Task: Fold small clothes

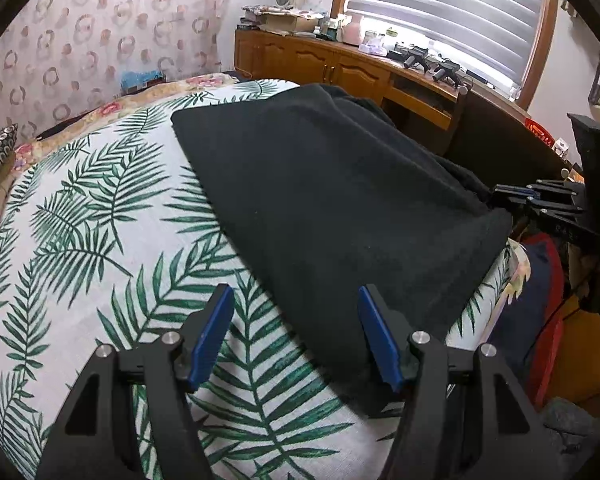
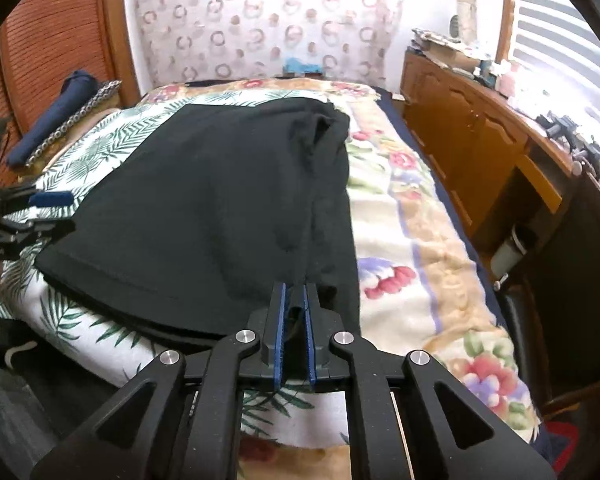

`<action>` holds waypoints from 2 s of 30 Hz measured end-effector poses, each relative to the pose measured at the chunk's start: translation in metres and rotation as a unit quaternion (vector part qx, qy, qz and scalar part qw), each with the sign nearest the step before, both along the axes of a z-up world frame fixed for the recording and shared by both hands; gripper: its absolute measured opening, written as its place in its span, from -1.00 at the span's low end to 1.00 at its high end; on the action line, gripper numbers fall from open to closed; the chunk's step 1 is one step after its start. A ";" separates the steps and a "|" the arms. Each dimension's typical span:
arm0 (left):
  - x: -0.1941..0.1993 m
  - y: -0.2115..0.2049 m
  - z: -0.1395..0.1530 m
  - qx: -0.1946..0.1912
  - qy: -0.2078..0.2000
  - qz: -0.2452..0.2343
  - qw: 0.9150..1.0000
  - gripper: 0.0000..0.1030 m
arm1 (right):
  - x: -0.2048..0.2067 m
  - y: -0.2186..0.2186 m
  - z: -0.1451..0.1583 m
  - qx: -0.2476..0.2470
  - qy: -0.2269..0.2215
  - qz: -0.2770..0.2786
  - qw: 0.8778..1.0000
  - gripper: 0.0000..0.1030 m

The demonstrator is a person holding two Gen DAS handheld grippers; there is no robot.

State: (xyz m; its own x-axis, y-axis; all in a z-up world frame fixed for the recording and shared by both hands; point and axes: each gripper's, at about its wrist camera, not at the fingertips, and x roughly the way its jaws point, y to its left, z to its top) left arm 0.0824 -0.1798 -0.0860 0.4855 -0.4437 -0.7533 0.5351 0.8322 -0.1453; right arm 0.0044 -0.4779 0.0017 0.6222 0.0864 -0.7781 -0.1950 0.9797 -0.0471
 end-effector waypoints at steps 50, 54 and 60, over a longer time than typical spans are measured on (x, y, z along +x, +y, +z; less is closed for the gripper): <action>0.024 -0.015 0.083 -0.116 -0.026 -0.018 0.993 -0.97 | -0.003 0.068 -0.008 0.028 -0.006 0.095 0.995 0.26; 0.026 -0.014 0.080 -0.119 -0.025 -0.014 0.992 -0.97 | 0.004 0.055 -0.018 0.013 -0.001 0.073 0.997 0.26; 0.025 -0.010 0.078 -0.120 -0.026 -0.008 0.992 -0.97 | 0.012 0.033 -0.018 0.011 -0.005 0.048 0.999 0.17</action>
State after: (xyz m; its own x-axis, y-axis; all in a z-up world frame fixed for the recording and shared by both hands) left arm 0.1076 -0.1896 -0.0084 0.5123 -0.6151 -0.5994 0.5605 0.7682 -0.3094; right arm 0.0163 -0.4445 -0.0161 0.6184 0.1637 -0.7686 -0.2884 0.9571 -0.0282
